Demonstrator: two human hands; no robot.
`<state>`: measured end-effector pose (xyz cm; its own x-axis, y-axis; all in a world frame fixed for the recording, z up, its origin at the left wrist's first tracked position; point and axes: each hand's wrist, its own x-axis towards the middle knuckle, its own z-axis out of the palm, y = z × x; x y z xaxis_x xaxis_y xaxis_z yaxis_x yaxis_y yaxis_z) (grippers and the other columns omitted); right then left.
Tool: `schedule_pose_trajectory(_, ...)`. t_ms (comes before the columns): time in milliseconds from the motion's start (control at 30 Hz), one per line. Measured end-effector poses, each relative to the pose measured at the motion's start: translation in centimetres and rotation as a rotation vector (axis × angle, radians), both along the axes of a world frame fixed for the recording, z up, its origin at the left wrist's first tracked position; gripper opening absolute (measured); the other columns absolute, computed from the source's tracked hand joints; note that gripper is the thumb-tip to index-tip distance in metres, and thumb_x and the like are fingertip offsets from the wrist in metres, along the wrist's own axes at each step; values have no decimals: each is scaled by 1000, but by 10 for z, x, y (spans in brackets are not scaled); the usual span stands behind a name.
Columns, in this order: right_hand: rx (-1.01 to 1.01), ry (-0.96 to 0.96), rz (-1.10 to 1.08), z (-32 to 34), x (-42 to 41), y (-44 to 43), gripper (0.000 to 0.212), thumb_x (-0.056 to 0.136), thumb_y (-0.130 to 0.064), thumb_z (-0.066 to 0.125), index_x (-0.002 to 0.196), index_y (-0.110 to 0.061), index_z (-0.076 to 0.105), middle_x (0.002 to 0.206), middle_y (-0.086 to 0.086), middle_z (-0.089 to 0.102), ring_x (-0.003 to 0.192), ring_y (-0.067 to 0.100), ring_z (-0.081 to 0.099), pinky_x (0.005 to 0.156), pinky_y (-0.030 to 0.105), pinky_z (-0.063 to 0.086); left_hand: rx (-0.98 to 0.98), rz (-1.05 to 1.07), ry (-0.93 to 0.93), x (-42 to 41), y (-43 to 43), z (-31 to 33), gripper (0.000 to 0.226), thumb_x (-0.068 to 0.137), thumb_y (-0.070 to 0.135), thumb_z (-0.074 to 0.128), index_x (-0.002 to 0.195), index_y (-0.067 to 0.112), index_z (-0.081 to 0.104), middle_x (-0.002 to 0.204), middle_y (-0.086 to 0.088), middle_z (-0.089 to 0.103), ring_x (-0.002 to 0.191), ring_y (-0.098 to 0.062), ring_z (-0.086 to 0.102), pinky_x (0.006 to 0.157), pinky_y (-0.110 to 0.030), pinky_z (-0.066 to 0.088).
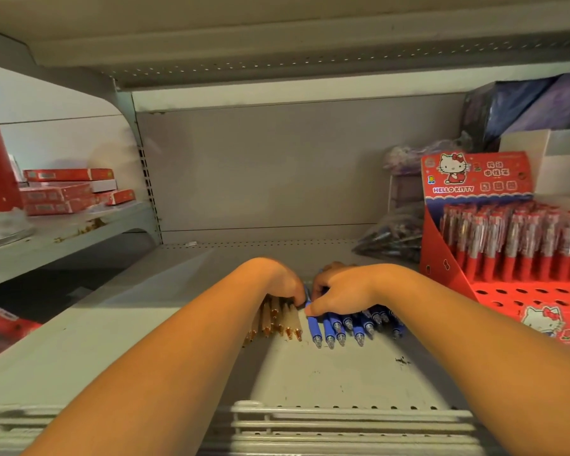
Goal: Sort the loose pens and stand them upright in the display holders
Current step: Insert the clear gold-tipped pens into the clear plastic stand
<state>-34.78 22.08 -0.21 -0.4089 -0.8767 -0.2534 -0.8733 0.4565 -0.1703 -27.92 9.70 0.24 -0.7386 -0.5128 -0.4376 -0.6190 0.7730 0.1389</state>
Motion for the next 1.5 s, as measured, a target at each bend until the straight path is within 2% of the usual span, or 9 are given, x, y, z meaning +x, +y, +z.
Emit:
schedule_pose_trajectory(200,-19,-26,6,-1,0,4,43,94,-55,52,118,-21,60,112,1,64,99,18,60,84,32,48,-144,23,-79,7,-1,-2,34,98,25,48,104,3,73,77,-11,68,56,-15,55,57,-22,48)
schedule_pose_trajectory(333,-17,-15,16,0,1,3,43,95,-55,52,118,-19,61,109,1,64,92,16,58,75,29,44,-246,58,-14,16,-10,-3,18,92,22,54,86,10,66,73,-4,58,57,-15,53,52,-23,46)
schedule_pose_trajectory(433,-45,-9,19,1,4,2,46,95,-53,53,119,-15,62,114,4,63,100,21,60,86,35,50,-258,121,111,25,-19,-6,23,86,20,61,105,7,64,87,-6,64,69,-19,60,63,-27,55)
schedule_pose_trajectory(533,-128,17,16,5,8,1,48,94,-52,54,119,-13,63,119,9,63,106,26,61,88,39,52,-106,225,289,34,-31,-9,26,81,17,67,104,8,60,93,-8,69,70,-22,63,70,-31,58)
schedule_pose_trajectory(633,-307,-54,14,8,15,-1,40,93,-52,56,118,-21,64,113,-1,65,98,17,61,73,28,48,168,319,572,40,-34,-7,34,77,11,72,105,12,52,93,-10,66,70,-24,66,69,-36,59)
schedule_pose_trajectory(733,-507,-380,-23,8,22,-8,31,91,-41,65,109,-17,65,100,4,72,87,15,72,77,32,59,335,283,894,42,-29,0,71,67,1,75,126,25,44,100,-9,63,60,-20,65,46,-24,50)
schedule_pose_trajectory(900,-784,-1017,-94,19,32,-8,19,94,-10,62,112,-5,64,97,14,75,86,25,74,76,34,61,600,236,1274,53,-17,14,90,67,-4,68,137,41,35,105,-5,57,53,-16,70,45,-25,52)
schedule_pose_trajectory(1267,-1008,-1272,-122,31,51,25,31,82,5,67,113,-1,64,103,18,74,95,30,73,74,36,60,901,82,1435,56,17,33,72,81,0,64,129,49,45,120,-7,61,80,-26,74,58,-33,57)
schedule_pose_trajectory(1500,-1208,-1204,-346,31,67,67,18,75,8,47,74,-6,58,69,11,64,59,21,66,54,32,56,1123,1,1431,50,69,34,77,78,-9,53,132,43,42,111,-15,61,49,-15,60,49,-29,51)
